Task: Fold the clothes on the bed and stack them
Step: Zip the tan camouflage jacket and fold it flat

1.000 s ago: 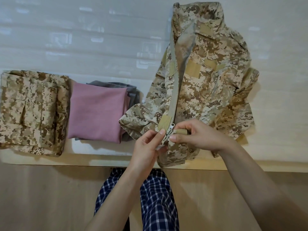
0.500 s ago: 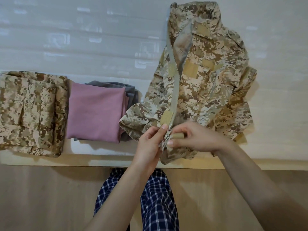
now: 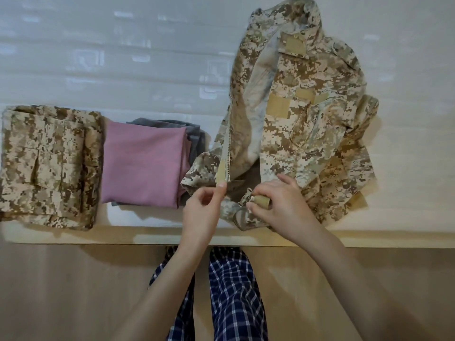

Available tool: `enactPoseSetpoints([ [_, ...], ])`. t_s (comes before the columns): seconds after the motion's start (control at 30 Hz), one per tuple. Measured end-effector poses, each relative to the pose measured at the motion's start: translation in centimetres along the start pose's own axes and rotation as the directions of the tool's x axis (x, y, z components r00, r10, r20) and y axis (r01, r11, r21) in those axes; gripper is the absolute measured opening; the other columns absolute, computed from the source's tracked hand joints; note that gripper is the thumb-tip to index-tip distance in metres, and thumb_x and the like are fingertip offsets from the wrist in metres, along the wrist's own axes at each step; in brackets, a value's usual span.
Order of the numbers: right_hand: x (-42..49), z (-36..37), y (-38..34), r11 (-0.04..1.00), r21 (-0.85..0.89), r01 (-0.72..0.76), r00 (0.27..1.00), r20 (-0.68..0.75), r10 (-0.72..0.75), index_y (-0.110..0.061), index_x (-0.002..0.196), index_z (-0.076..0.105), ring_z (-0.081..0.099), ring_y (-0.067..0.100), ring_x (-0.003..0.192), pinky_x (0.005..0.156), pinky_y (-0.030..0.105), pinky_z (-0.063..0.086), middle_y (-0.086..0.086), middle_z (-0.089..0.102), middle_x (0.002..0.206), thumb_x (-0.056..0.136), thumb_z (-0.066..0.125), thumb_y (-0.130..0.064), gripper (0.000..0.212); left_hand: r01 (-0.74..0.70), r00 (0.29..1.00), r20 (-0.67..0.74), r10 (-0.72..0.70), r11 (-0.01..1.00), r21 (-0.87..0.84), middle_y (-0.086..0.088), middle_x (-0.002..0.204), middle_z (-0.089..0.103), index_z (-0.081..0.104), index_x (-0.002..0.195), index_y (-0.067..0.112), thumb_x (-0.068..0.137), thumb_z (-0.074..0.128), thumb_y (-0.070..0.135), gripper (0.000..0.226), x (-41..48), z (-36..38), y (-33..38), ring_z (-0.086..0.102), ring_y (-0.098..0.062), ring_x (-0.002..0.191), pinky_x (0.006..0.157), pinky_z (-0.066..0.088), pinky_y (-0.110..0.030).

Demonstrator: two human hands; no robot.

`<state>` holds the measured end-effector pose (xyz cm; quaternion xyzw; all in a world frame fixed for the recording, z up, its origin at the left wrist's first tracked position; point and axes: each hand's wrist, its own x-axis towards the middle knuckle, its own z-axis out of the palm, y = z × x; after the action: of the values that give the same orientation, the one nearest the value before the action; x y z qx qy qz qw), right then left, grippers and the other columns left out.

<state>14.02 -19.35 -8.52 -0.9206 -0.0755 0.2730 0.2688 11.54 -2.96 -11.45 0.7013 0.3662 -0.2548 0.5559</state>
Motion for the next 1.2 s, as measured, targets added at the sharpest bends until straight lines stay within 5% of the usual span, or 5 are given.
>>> enactPoseSetpoints([
  [0.13,-0.3,0.6,-0.8,0.984,-0.17,0.055,0.998,0.012,-0.054,-0.017,0.083,0.064,0.055,0.016,0.089,0.112,0.036,0.011,-0.005,0.063,0.082,0.084,0.062,-0.026,0.009,-0.161,0.985,0.082,0.15,0.977,0.139,0.009,0.076,0.067,0.064,0.078,0.029,0.067,0.055,0.078,0.05,-1.7,-0.2,1.5,0.06,0.0,0.068,0.064,0.047,-0.02],
  [0.43,-0.8,0.4,-0.7,0.984,-0.176,0.039,0.999,-0.019,-0.043,-0.022,0.078,0.056,0.055,0.014,0.086,0.111,0.035,0.012,-0.014,0.049,0.075,0.086,0.061,-0.031,0.013,-0.018,0.962,0.27,0.032,0.998,-0.055,-0.005,0.073,0.073,0.072,0.086,0.016,0.081,0.073,0.014,0.005,-2.2,-0.5,1.6,0.068,-0.014,0.067,0.068,0.058,-0.023],
  [0.67,-1.2,-0.5,-0.1,0.985,0.174,-0.005,0.992,0.124,-0.016,-0.031,0.086,0.053,0.048,-0.006,0.086,0.117,0.04,0.008,-0.021,0.054,0.081,0.091,0.054,-0.036,0.008,-0.025,0.932,0.363,0.021,1.0,0.006,-0.006,0.073,0.07,0.072,0.084,0.012,0.081,0.073,0.025,0.014,-2.3,-1.7,1.4,0.064,-0.008,0.069,0.064,0.055,-0.02],
  [0.87,-2.0,-1.0,0.3,0.852,0.515,-0.092,0.994,0.104,0.044,-0.029,0.088,0.062,0.054,-0.001,0.082,0.082,0.028,0.041,-0.019,0.06,0.081,0.091,0.056,-0.033,0.007,0.049,0.92,0.392,0.007,0.99,-0.133,-0.004,0.103,0.072,0.069,0.084,0.011,0.081,0.07,0.024,0.013,-2.9,-1.2,1.2,0.067,-0.018,0.091,0.087,0.056,-0.033],
  [1.2,-2.4,0.0,0.3,0.846,0.517,-0.133,0.991,0.045,0.128,-0.038,0.09,0.062,0.055,0.008,0.086,0.079,0.03,0.043,-0.013,0.063,0.093,0.089,0.059,-0.036,0.004,0.173,0.954,0.291,-0.072,0.925,-0.337,-0.015,0.083,0.073,0.069,0.088,0.0,0.079,0.073,0.012,0.016,-4.1,-0.4,0.9,0.07,-0.019,0.079,0.075,0.058,-0.025],
])
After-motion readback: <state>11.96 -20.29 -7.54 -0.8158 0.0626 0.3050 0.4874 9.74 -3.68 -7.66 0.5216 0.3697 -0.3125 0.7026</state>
